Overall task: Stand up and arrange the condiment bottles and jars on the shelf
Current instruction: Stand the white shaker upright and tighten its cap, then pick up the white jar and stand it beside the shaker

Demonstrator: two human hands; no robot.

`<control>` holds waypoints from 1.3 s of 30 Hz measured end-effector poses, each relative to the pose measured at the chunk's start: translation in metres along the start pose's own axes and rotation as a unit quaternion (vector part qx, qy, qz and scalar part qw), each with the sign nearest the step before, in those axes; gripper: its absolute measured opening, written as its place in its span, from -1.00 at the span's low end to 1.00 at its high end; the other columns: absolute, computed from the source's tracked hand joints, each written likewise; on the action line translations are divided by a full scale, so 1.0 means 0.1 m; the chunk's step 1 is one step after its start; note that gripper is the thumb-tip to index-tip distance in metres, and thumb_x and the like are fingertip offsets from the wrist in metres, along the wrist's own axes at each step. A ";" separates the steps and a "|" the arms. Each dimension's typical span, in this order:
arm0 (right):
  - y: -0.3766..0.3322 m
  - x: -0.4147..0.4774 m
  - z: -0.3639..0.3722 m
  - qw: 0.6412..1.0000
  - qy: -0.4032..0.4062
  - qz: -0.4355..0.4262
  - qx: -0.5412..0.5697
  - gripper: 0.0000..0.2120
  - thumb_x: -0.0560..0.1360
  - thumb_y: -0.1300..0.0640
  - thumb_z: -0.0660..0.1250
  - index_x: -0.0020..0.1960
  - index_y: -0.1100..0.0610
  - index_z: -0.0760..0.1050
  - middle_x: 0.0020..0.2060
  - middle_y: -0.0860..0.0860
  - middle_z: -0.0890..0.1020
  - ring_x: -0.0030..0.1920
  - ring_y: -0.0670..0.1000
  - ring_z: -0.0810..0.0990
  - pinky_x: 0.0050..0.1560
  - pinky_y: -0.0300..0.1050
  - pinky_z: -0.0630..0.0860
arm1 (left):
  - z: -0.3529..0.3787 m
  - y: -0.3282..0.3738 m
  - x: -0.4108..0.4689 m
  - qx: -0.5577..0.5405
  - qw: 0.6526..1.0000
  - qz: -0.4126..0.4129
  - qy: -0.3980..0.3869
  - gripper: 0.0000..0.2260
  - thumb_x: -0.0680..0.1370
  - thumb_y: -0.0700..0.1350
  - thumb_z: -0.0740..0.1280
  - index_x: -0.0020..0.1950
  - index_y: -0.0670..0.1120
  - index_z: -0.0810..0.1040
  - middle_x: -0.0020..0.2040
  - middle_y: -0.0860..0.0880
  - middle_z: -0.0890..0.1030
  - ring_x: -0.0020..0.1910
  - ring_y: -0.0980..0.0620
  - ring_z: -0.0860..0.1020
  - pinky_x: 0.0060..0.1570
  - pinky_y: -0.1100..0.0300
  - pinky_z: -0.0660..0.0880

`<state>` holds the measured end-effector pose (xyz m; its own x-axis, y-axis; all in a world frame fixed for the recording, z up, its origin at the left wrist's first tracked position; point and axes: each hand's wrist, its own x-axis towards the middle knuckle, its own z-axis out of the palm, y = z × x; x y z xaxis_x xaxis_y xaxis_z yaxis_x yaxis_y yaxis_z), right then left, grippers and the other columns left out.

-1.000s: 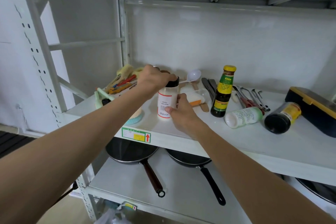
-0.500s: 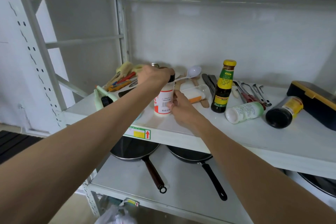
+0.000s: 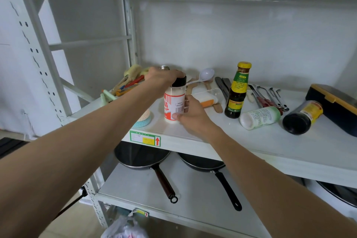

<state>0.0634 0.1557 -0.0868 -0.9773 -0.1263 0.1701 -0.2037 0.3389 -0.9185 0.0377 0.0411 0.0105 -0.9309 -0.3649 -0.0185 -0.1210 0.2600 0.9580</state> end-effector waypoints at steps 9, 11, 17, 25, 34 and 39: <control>0.09 0.08 0.08 0.996 0.077 -0.009 -0.032 -0.49 0.35 0.29 0.50 0.19 0.13 0.34 0.12 0.11 0.57 0.13 0.07 0.58 0.10 -0.07 0.56 | -0.11 -0.07 0.18 -0.025 0.995 0.023 -0.093 -0.37 0.13 0.08 0.65 0.09 -0.19 0.61 -0.04 -0.09 0.71 -0.12 -0.03 0.70 -0.04 0.08 0.65; 0.08 0.10 0.06 0.996 0.086 -0.014 -0.034 -0.49 0.36 0.28 0.50 0.19 0.13 0.32 0.14 0.11 0.56 0.12 0.05 0.57 0.09 -0.09 0.54 | -0.10 -0.03 0.19 -0.024 0.994 0.028 -0.104 -0.37 0.14 0.06 0.66 0.10 -0.19 0.61 -0.03 -0.09 0.71 -0.10 -0.03 0.70 -0.02 0.07 0.65; 0.08 0.07 -0.03 0.994 0.103 -0.013 -0.029 -0.48 0.36 0.29 0.50 0.20 0.13 0.31 0.15 0.10 0.56 0.14 0.05 0.57 0.12 -0.09 0.55 | -0.04 0.03 0.15 -0.017 0.993 0.043 -0.112 -0.39 0.16 0.07 0.65 0.09 -0.19 0.61 -0.02 -0.08 0.70 -0.09 -0.03 0.69 -0.03 0.09 0.65; 0.08 0.02 0.03 0.994 0.061 -0.014 -0.091 -0.47 0.37 0.43 0.37 0.28 0.16 0.34 0.06 0.09 0.51 0.08 0.05 0.50 0.12 -0.01 0.55 | -0.15 -0.06 0.27 0.021 0.993 0.057 -0.104 -0.43 0.19 0.08 0.64 0.04 -0.24 0.62 -0.05 -0.13 0.70 -0.12 -0.08 0.71 -0.01 0.03 0.65; 0.15 -0.09 -0.31 0.988 0.094 0.048 -0.110 -0.49 0.40 0.48 0.21 0.30 0.14 0.36 0.10 0.09 0.39 0.05 0.03 0.43 -0.02 -0.15 0.45 | -0.19 -0.03 0.26 0.058 0.986 0.078 -0.136 -0.41 0.19 0.13 0.62 0.03 -0.24 0.63 -0.01 -0.15 0.70 -0.06 -0.08 0.69 0.01 0.02 0.64; 0.14 0.02 -0.44 0.972 0.198 0.088 -0.088 -0.66 0.44 0.40 0.21 0.20 0.24 0.44 0.17 0.20 0.49 0.14 0.19 0.53 0.03 0.00 0.57 | -0.17 0.18 0.17 0.172 0.967 0.179 -0.054 -0.44 0.36 0.25 0.47 0.12 -0.18 0.63 0.05 -0.09 0.64 0.02 -0.06 0.57 0.02 0.14 0.50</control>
<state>0.0559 0.2011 -0.0835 -0.9368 0.3045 0.1721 -0.0042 0.4823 -0.8760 0.0253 0.0244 0.0319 -0.9627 -0.1060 0.2491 0.1254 0.6411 0.7571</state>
